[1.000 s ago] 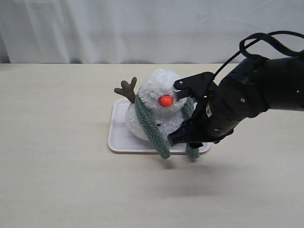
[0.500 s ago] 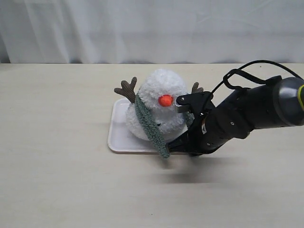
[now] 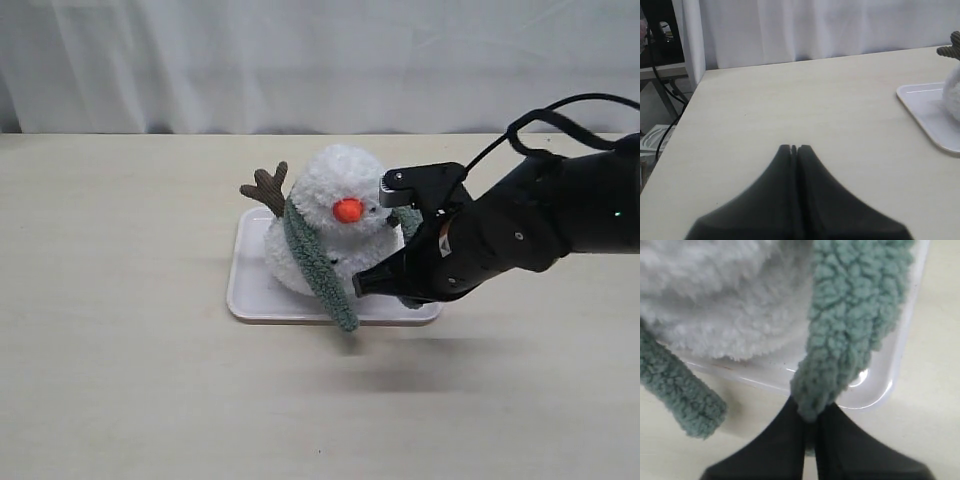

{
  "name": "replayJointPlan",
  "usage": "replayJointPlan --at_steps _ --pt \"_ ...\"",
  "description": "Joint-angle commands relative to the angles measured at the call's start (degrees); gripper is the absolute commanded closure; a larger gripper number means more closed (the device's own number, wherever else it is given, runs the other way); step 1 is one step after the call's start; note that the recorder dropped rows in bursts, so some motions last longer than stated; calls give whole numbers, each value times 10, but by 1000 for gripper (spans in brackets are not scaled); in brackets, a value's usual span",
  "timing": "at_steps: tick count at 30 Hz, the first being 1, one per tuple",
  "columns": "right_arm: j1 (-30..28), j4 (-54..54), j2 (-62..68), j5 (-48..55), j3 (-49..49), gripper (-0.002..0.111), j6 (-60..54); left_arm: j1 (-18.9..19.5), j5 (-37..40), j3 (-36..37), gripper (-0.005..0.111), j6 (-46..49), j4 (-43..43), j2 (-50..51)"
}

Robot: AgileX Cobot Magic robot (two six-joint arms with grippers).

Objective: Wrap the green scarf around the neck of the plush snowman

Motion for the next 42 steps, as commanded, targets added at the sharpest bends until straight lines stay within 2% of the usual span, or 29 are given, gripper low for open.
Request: replayJointPlan --at_steps 1,9,14,34,38,42 --pt "-1 51 -41 14 0 104 -18 1 -9 2 107 -1 0 -1" --pt "-1 287 -46 53 2 104 -244 1 -9 2 107 -1 0 -1" --pt "-1 366 -27 46 2 104 -307 1 -9 2 107 -1 0 -1" --pt "-1 386 42 -38 2 104 -317 1 -9 2 107 -1 0 -1" --pt "-1 386 42 -28 2 95 -325 1 -9 2 107 -1 0 -1" --pt "-1 386 42 -5 2 80 -332 1 -9 2 107 -1 0 -1"
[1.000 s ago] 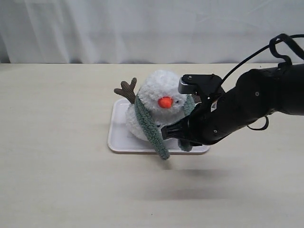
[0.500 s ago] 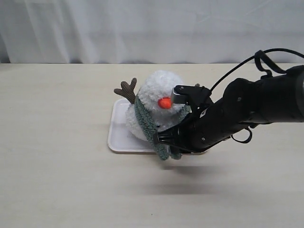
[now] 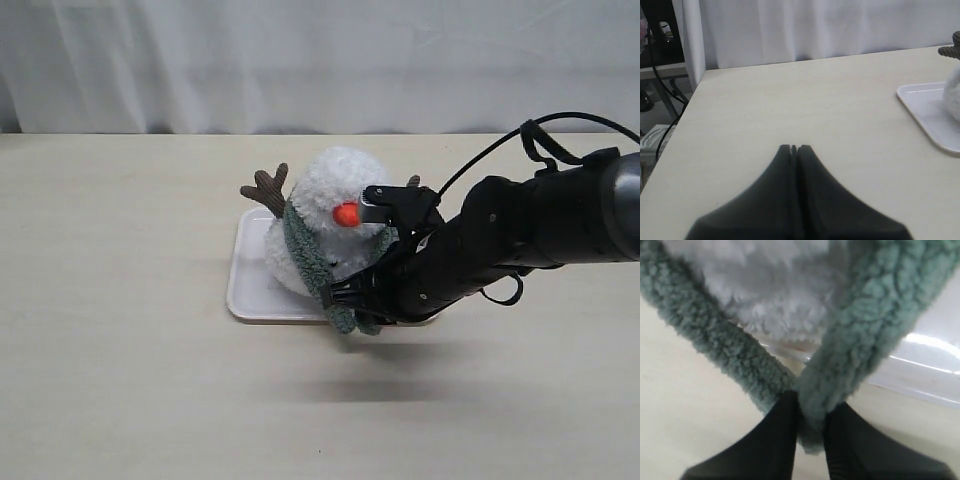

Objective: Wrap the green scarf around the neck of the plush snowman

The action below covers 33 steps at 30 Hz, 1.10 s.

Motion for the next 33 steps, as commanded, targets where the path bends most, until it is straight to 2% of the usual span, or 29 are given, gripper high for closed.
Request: replayJointPlan --at_steps 1,5,18,28,31,33 --pt "-1 0 -1 28 1 76 -12 1 -9 2 107 -1 0 -1" --pt "-1 0 -4 53 1 69 -33 1 -9 2 107 -1 0 -1" --pt "-1 8 -67 109 24 69 -48 1 -9 2 107 -1 0 -1" --pt "-1 136 -98 146 47 69 -209 1 -9 2 107 -1 0 -1" --pt "-1 133 -125 130 47 69 -219 1 -9 2 107 -1 0 -1" --pt "-1 125 -158 77 47 69 -210 1 -9 2 107 -1 0 -1"
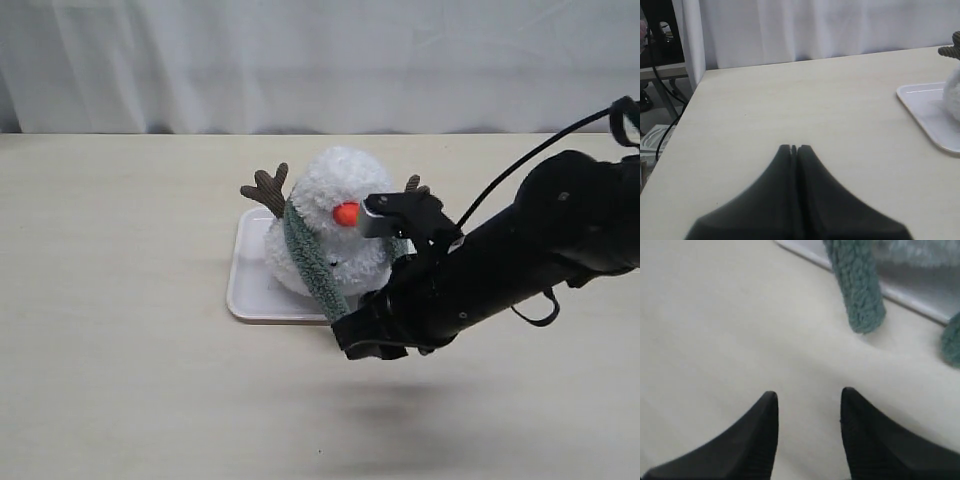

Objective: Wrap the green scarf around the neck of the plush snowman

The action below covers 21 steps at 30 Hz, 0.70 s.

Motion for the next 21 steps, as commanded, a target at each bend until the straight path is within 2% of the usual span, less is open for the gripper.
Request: replayJointPlan --at_steps 1,2,6,8,10,13,21 --pt "-1 -24 -63 -103 1 69 24 1 -9 2 107 -1 0 -1" --pt "-1 -35 -70 -123 1 68 37 1 -9 2 107 -1 0 -1" --pt "-3 -200 -89 -177 1 50 187 1 -9 2 107 -1 0 -1" --pt "-25 -315 -83 -165 1 49 299 1 -9 2 107 -1 0 -1" --pt "-58 -353 -83 -140 1 49 346 1 -9 2 107 -1 0 -1" --pt "-87 -359 -67 -111 5 49 341 1 -9 2 107 -1 0 -1" --pt "-87 -357 26 -158 28 49 311 1 -9 2 107 -1 0 -1"
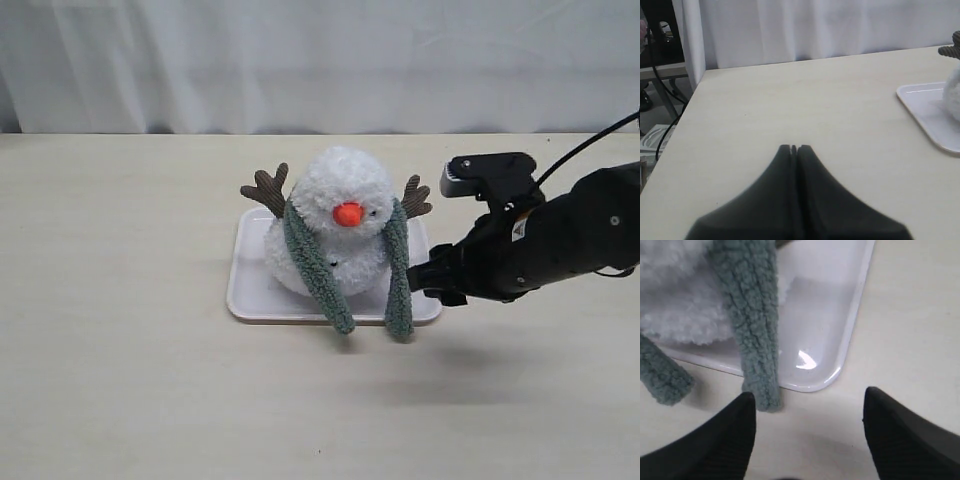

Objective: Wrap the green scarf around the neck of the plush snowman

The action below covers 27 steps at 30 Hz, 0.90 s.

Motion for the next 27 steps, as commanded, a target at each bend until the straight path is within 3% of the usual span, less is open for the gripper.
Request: replayJointPlan --at_steps 1,8,15,27 --pt "-4 -2 41 -28 4 49 -7 1 -9 2 107 -1 0 -1" --pt "6 4 60 -57 4 49 -7 1 -9 2 107 -1 0 -1" --pt "69 8 60 -144 4 49 -32 1 -9 2 107 -1 0 -1" --pt "54 11 86 -161 4 49 -30 1 -9 2 107 -1 0 -1"
